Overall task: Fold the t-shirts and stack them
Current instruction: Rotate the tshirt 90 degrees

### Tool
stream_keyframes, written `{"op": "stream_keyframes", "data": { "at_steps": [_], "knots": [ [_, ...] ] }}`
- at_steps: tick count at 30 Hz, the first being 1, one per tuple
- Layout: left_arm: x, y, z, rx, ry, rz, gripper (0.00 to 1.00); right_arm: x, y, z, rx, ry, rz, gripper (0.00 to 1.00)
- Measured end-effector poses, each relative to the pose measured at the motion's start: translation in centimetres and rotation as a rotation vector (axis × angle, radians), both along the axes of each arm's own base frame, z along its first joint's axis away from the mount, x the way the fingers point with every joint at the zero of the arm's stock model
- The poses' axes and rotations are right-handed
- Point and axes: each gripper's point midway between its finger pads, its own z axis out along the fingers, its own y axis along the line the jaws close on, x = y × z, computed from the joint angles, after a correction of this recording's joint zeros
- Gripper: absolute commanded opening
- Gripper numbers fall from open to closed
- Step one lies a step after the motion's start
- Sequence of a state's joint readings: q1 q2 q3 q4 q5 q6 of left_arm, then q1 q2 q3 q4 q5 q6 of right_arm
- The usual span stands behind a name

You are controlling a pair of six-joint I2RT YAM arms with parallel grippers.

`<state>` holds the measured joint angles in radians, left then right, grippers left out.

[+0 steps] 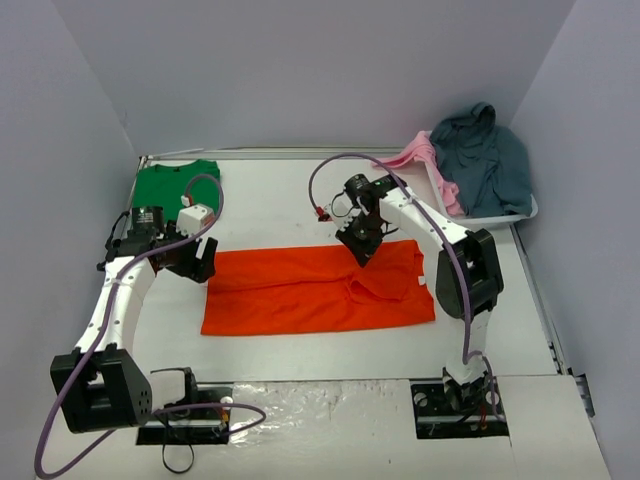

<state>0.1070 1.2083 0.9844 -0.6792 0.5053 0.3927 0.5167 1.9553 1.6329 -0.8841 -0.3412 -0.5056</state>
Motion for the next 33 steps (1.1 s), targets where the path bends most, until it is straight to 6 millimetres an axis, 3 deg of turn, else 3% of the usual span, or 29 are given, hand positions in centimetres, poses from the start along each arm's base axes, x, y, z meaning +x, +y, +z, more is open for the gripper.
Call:
{"op": "stream_keyframes", "data": {
  "at_steps": [5, 16, 22, 26, 28, 33],
  "knots": [
    [0.0, 0.0, 0.0, 0.0, 0.001, 0.0, 0.74, -0.2, 0.2, -2.2, -0.014, 0.041, 0.004, 0.0],
    [0.0, 0.0, 0.0, -0.001, 0.002, -0.002, 0.74, -3.7, -0.2, -7.2, -0.076, 0.164, 0.04, 0.0],
    [0.0, 0.0, 0.0, 0.001, 0.0, -0.008, 0.73, -4.0, -0.3, -7.5, -0.079, 0.177, 0.037, 0.0],
    [-0.1, -0.1, -0.1, 0.002, 0.0, -0.014, 0.73, -4.2, -0.4, -6.7, -0.078, 0.171, 0.038, 0.0],
    [-0.1, -0.2, 0.0, -0.003, 0.0, -0.019, 0.74, -4.1, -0.5, -5.3, -0.068, 0.142, 0.036, 0.0],
    [-0.3, -0.5, 0.2, -0.016, -0.004, -0.031, 0.74, -2.9, -0.7, 1.8, 0.034, -0.049, 0.016, 0.0]
  ]
}}
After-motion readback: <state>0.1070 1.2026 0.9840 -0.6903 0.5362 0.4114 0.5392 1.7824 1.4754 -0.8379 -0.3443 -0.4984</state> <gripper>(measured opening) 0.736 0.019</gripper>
